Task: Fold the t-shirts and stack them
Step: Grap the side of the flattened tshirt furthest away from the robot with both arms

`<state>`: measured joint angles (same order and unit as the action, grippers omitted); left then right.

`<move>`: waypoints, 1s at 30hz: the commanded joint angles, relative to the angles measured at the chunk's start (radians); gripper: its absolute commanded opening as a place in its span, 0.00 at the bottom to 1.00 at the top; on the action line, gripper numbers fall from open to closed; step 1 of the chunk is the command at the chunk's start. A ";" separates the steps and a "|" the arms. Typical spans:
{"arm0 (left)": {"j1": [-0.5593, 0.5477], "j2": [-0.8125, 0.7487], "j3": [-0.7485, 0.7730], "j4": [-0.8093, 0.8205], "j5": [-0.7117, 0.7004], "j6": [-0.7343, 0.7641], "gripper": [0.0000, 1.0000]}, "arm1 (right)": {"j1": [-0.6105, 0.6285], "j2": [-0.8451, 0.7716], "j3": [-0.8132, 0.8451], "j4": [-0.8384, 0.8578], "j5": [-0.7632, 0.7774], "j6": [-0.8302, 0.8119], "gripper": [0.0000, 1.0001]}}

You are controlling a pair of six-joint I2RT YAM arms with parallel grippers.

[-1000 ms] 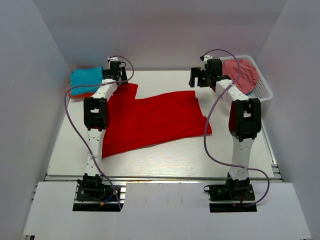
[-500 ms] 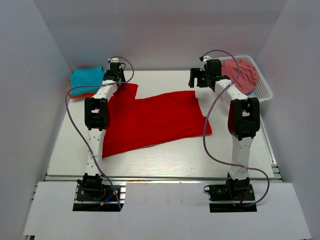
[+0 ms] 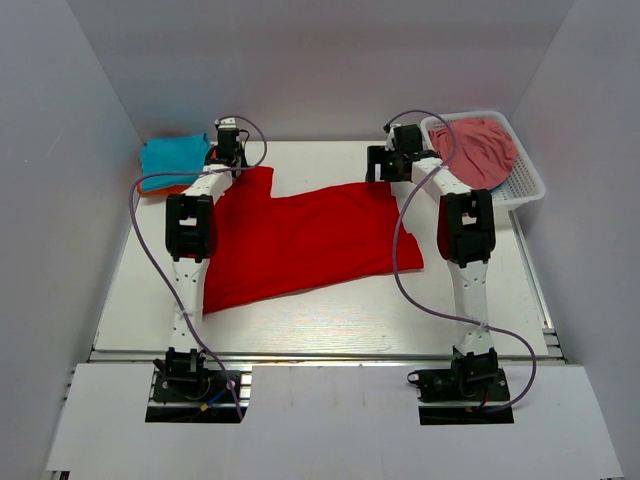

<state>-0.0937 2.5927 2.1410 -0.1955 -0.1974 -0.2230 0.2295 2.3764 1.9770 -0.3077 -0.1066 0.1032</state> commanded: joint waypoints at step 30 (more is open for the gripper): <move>-0.003 -0.357 -0.315 0.206 0.151 -0.009 0.00 | 0.001 -0.123 -0.064 0.182 0.021 -0.076 0.00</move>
<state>-0.0937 2.3875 1.8832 -0.0582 -0.0986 -0.2218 0.2352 2.3585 1.9442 -0.2119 -0.0429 0.0624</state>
